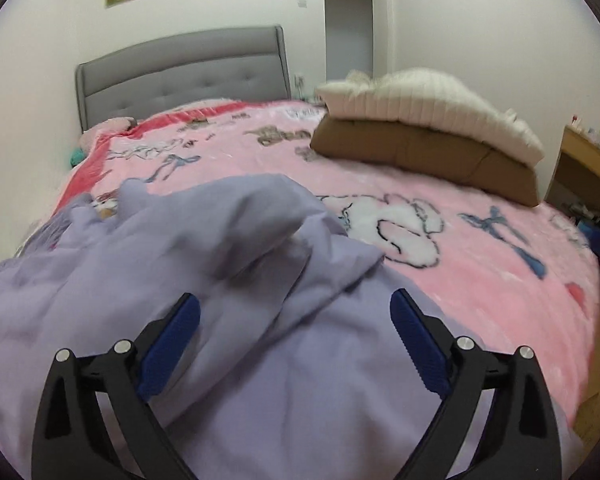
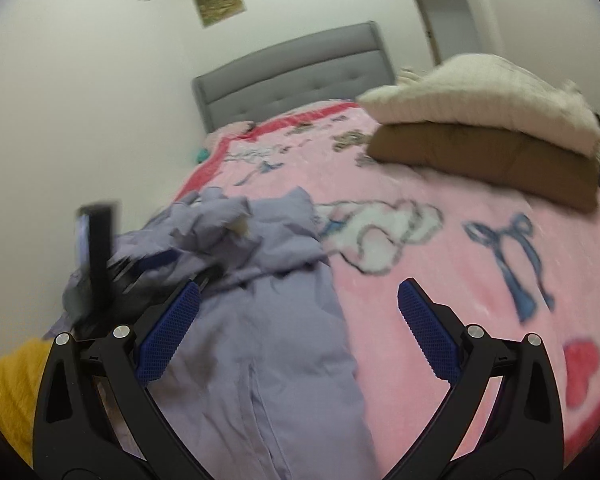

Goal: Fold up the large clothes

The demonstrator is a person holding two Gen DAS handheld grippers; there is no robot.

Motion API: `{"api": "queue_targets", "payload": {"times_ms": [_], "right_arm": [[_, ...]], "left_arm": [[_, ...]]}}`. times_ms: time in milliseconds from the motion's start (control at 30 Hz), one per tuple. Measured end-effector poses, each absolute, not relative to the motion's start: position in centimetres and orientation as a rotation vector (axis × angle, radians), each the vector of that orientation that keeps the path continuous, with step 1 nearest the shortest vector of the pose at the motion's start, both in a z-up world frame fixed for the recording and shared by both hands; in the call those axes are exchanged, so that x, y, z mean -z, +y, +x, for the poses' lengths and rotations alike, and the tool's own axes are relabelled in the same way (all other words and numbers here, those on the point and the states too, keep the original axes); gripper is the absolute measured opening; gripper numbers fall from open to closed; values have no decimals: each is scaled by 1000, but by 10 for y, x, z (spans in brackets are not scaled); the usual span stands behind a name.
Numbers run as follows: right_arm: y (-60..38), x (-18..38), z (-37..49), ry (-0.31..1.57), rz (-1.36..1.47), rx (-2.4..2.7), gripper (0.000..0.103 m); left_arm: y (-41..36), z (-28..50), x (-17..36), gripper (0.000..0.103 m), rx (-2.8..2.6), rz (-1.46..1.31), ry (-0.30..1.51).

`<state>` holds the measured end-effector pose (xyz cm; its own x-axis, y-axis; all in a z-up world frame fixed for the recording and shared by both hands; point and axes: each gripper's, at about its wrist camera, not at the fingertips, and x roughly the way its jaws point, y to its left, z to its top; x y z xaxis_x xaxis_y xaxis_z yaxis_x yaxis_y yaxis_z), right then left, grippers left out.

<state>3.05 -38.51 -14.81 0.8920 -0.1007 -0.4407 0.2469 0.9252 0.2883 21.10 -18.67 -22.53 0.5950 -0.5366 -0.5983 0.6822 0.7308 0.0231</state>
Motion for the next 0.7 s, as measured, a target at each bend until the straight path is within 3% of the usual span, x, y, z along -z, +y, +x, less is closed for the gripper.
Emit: {"api": "queue_targets", "payload": {"times_ms": [333,467,700], "right_arm": [[-361,148,192,612,144,-78,95],[-368,157,239,671,252,-170,95],[-376,181,297,780,517,-256,94]], "left_arm": [[3,202,246,94,374,119,747],[62,216,257,94,251,26,790],[88,245,273,94,198,-26,853]]}}
